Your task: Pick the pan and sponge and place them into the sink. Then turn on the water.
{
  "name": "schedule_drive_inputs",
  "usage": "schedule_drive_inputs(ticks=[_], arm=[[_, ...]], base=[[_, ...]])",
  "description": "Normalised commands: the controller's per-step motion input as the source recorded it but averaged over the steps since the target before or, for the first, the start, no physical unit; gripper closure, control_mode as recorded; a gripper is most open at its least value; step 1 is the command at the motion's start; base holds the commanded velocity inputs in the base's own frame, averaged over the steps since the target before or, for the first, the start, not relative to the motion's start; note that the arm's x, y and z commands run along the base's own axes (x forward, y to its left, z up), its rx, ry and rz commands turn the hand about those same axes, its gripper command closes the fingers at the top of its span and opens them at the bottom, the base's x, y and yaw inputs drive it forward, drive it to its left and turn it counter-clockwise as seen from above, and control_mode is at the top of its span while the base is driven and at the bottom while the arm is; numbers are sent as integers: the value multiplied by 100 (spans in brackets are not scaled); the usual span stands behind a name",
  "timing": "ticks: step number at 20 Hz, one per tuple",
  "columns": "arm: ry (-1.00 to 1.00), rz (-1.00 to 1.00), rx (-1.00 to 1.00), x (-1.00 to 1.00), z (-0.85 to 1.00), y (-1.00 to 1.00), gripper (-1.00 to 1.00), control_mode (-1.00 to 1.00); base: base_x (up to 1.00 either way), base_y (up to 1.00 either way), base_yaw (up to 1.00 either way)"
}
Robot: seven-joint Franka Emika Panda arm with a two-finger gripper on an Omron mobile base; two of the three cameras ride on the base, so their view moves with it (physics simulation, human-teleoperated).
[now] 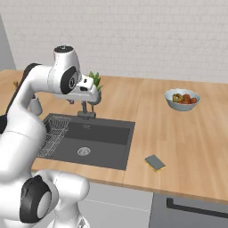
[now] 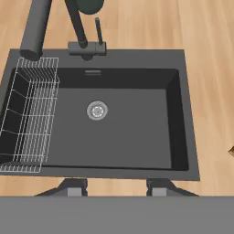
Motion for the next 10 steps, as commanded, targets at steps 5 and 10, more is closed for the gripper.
schedule_drive_inputs(ticks=[5,10], arm=[[7,-1,4,3,-14,51,-100,-100],[16,0,0,-4,-21,100,-100,-100]], base=[[0,0,0],[0,0,0]])
